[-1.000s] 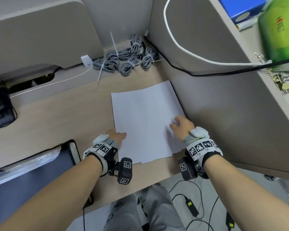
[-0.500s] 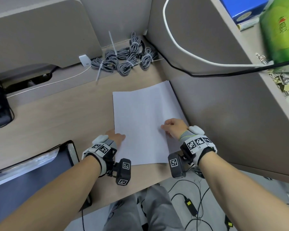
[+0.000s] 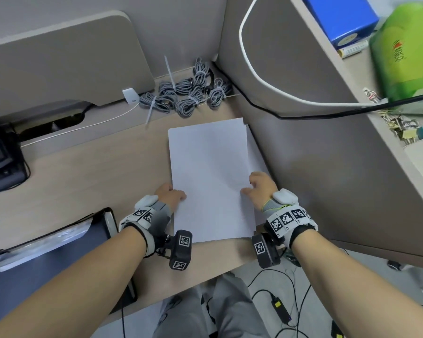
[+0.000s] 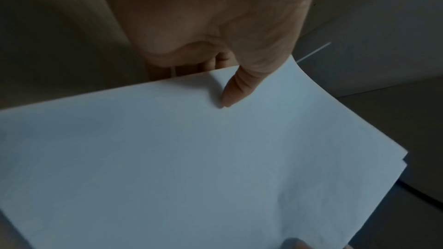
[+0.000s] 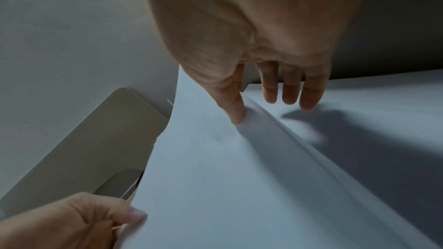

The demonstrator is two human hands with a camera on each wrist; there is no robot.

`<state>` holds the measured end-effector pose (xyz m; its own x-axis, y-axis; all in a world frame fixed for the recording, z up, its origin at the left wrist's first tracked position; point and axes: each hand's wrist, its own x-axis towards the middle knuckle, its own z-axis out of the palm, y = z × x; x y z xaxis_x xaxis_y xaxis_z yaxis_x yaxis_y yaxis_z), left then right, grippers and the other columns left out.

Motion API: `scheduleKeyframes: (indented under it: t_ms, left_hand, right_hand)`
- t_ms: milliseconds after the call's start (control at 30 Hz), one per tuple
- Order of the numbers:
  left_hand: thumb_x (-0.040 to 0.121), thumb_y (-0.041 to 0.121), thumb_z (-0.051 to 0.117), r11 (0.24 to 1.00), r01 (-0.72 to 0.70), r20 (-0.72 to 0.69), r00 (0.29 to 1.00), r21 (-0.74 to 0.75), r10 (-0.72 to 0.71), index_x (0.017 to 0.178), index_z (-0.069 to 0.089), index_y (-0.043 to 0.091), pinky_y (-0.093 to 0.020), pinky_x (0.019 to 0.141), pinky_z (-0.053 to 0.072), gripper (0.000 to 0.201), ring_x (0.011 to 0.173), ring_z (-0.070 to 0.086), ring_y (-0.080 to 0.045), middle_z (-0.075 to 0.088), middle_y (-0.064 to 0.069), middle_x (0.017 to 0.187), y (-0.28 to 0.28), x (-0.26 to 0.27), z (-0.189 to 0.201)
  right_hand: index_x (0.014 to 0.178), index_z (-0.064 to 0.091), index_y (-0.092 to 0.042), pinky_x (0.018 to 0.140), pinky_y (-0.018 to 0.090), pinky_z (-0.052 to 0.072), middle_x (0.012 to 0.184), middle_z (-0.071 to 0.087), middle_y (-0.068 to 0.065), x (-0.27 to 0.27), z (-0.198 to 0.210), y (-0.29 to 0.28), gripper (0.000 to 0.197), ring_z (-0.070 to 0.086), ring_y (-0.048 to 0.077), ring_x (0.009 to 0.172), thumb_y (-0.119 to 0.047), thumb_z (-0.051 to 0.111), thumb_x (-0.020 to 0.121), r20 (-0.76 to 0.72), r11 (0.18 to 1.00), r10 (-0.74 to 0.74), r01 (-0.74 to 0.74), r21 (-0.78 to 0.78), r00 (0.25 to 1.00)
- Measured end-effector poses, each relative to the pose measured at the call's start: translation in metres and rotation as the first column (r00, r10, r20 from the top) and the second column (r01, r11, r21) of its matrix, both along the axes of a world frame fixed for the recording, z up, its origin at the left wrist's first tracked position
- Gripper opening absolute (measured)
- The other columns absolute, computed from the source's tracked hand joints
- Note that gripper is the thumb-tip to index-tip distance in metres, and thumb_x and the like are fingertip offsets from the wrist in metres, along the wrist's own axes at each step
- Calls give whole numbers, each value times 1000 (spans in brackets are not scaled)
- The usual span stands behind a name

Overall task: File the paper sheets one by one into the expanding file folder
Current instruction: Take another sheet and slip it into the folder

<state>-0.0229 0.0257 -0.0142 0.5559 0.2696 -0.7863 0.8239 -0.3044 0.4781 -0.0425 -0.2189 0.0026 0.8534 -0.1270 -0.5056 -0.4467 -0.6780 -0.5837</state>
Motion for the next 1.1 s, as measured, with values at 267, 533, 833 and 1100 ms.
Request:
scheduleKeyframes:
  t_ms: [267, 533, 833, 1100]
  left_hand:
    - [70, -11, 58, 996, -78, 113, 990, -44, 82, 87, 59, 0, -41, 73, 53, 20, 78, 60, -35, 61, -19, 91, 0, 10, 48]
    - [75, -10, 64, 1000, 4, 352, 936, -6, -1, 88, 59, 2, -24, 56, 44, 18, 72, 55, -23, 58, -11, 81, 19, 18, 97]
    - [74, -5, 71, 998, 45, 364, 931, -34, -30, 85, 65, 1, -33, 72, 41, 14, 81, 56, -22, 62, -13, 88, 17, 16, 75]
    - [78, -7, 68, 986, -136, 397, 903, -97, 163, 99, 62, 4, -24, 73, 41, 25, 81, 58, -18, 61, -3, 89, 25, -9, 101]
  right_hand:
    - [61, 50, -3, 58, 30, 29, 60, 39, 2, 3, 32, 13, 29, 33, 17, 60, -25, 68, 67, -12, 981, -108, 108, 160, 994]
    - [73, 64, -10, 61, 29, 44, 66, 56, 3, 22, 74, 23, 9, 50, 10, 58, -4, 62, 80, 189, 971, -101, 55, 234, 977]
    - [83, 61, -11, 63, 29, 41, 80, 62, 7, 16, 65, 25, 7, 54, 24, 70, -5, 65, 82, 143, 980, -65, 37, 194, 988]
    - [96, 66, -18, 85, 40, 53, 94, 71, 3, 25, 80, 43, 15, 66, 27, 89, -21, 66, 81, 150, 974, 36, -69, 216, 988]
